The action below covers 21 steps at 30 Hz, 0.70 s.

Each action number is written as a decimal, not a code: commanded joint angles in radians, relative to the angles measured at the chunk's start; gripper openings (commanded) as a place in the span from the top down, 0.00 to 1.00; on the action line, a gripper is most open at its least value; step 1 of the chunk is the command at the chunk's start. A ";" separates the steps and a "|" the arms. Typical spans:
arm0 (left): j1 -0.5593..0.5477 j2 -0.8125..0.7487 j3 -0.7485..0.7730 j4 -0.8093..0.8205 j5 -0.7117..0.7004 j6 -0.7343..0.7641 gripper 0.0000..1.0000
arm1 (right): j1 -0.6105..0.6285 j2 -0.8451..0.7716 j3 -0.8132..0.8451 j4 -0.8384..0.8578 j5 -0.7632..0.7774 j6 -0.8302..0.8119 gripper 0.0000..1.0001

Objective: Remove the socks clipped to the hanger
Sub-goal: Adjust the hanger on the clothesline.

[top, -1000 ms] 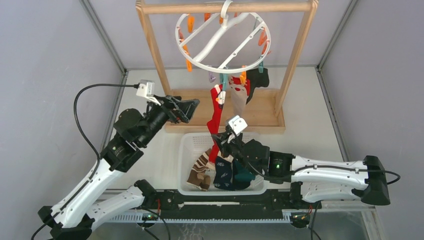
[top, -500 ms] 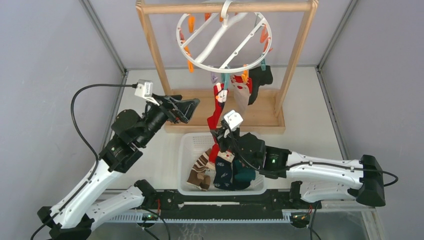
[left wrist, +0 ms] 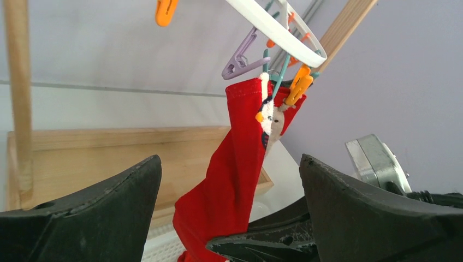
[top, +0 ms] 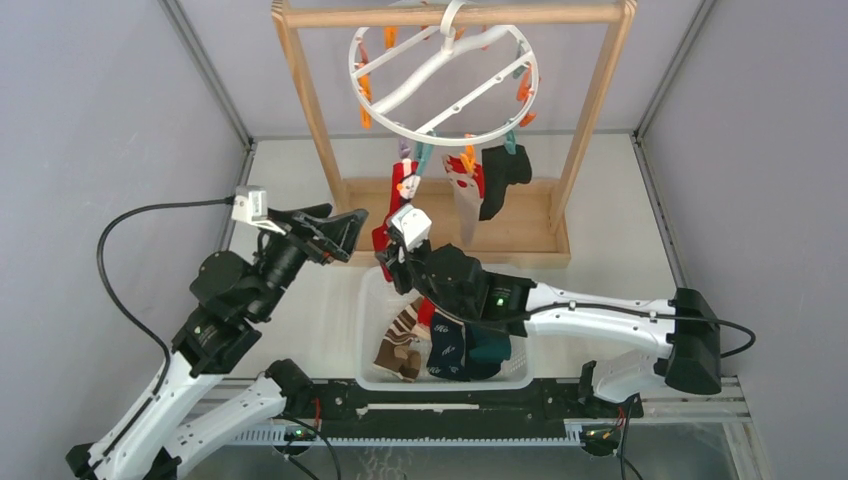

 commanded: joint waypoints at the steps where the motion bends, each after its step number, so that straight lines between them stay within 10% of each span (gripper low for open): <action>1: -0.004 -0.055 -0.031 -0.026 -0.072 0.030 0.00 | -0.015 0.041 0.089 -0.007 -0.087 -0.011 1.00; 21: -0.003 -0.122 -0.108 -0.038 -0.098 0.004 0.00 | -0.126 0.160 0.180 -0.027 -0.302 0.086 0.97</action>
